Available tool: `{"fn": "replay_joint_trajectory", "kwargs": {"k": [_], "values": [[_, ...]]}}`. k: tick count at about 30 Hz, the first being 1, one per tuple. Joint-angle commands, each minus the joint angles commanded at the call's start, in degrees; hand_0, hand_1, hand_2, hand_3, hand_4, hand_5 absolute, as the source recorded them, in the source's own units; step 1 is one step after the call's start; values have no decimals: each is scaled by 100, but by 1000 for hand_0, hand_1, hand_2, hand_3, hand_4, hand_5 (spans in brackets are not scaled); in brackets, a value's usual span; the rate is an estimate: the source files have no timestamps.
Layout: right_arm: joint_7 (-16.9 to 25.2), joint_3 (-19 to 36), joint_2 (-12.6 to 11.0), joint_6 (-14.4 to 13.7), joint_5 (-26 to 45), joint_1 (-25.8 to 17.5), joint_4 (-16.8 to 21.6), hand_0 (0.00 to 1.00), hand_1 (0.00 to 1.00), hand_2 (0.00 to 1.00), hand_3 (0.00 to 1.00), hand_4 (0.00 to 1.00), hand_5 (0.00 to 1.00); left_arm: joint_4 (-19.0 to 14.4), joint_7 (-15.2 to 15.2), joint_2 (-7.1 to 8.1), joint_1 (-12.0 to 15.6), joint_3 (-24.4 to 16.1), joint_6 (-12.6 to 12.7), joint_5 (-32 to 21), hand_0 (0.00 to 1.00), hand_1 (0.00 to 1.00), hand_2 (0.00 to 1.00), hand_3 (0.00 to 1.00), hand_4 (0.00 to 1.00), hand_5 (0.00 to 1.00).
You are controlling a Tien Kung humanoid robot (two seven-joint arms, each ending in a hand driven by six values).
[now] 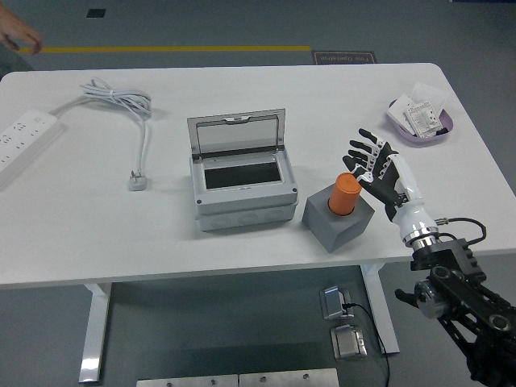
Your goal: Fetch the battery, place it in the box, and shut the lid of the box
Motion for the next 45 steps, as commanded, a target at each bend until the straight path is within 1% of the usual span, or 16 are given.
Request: {"fn": "replay_joint_trajectory", "kwargs": {"k": [8,9,25,26,27,32,33,44,45], "values": [[12,-171,41,-17,44,73,-88,803,732,719,785,913,362,0,15,-9,2,-34,-3,43,732,746,717,684,579,486],[11,-195,46,-14,46,83,-100,797,725,703,777,911,353,0,17,-8,2,-39,-3,49,731,746,716,682,581,487],[-29,-411,140,22,60,284,-370,782,718,697,771,898,329,-1,27,-33,-10,-79,3,124,731,746,715,682,581,486],[-33,-418,143,25,62,287,-380,782,718,697,771,898,329,0,28,-33,-9,-84,4,131,731,746,715,682,581,486],[-36,-426,145,26,65,288,-387,760,717,703,779,888,313,0,29,-32,-7,-90,5,138,731,746,715,682,581,486],[-56,-468,156,36,77,286,-409,760,717,703,779,888,313,1,29,-30,-4,-95,7,150,731,746,715,682,581,486],[-60,-476,157,36,78,285,-411,739,717,706,782,887,311,1,26,-31,-5,-89,8,145,731,748,716,682,581,485],[-98,-696,159,30,154,329,-472,730,715,706,785,882,305,0,15,-48,-18,-48,4,132,730,750,716,682,580,483],[-108,-728,157,22,165,346,-481,646,672,682,779,756,138,0,16,-49,-20,-52,4,139,727,751,718,682,580,482]]}}
